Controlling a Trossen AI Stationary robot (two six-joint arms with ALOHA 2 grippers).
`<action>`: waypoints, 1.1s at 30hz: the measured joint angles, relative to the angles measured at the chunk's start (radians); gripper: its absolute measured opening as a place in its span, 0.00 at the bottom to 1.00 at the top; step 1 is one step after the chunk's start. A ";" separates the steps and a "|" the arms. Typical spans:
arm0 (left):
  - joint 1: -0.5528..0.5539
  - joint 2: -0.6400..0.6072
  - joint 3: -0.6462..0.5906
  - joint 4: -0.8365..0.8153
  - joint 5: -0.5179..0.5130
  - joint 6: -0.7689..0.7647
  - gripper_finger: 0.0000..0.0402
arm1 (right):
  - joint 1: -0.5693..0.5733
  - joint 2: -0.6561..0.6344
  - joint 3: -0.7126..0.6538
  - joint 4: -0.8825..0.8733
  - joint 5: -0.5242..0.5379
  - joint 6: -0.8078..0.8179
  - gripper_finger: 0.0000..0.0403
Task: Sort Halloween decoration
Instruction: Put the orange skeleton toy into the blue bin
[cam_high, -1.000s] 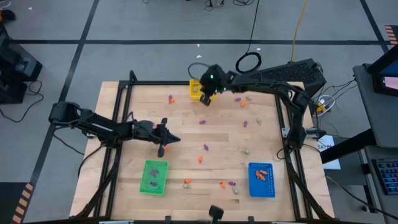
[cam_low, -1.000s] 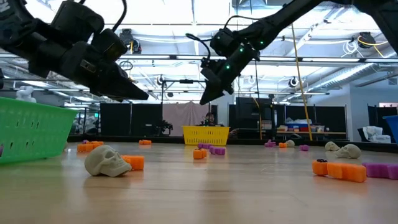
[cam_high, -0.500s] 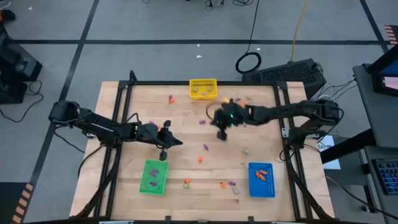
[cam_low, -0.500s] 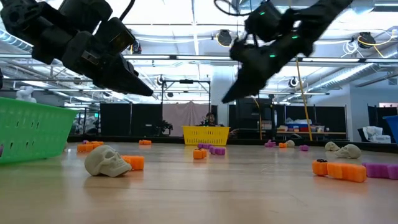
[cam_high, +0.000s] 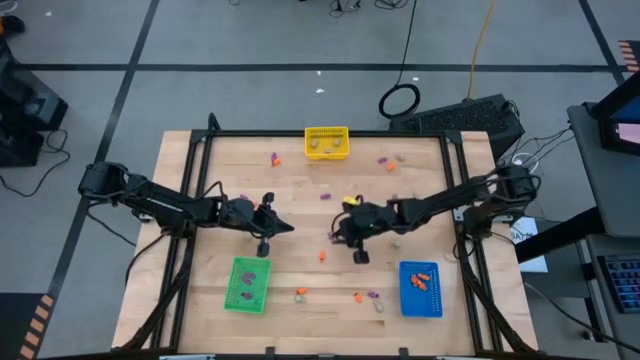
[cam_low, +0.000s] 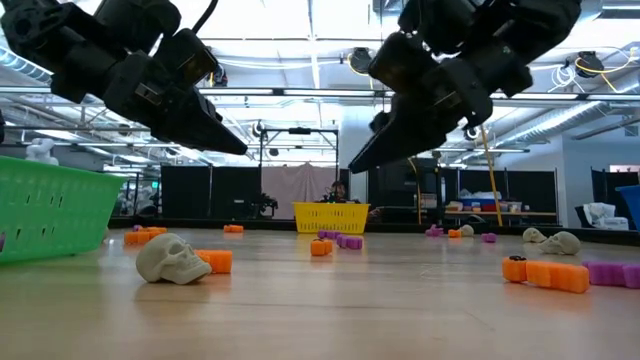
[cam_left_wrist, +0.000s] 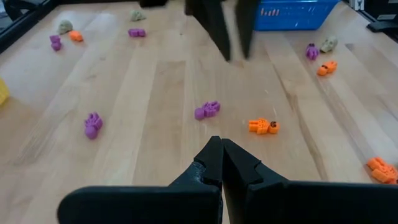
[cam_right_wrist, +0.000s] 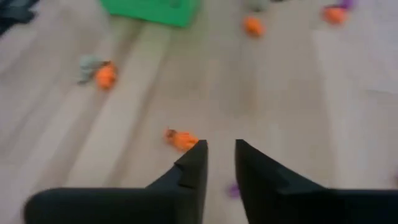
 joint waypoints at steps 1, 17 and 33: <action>0.000 0.000 0.000 0.000 0.000 0.000 0.00 | 0.005 0.025 0.019 -0.001 -0.021 -0.002 0.22; 0.000 0.000 0.000 -0.021 0.000 0.000 0.00 | 0.019 0.345 0.352 -0.276 -0.115 -0.140 0.49; 0.001 0.000 0.000 -0.022 0.000 0.032 0.00 | -0.004 0.376 0.372 -0.428 -0.119 -0.038 0.17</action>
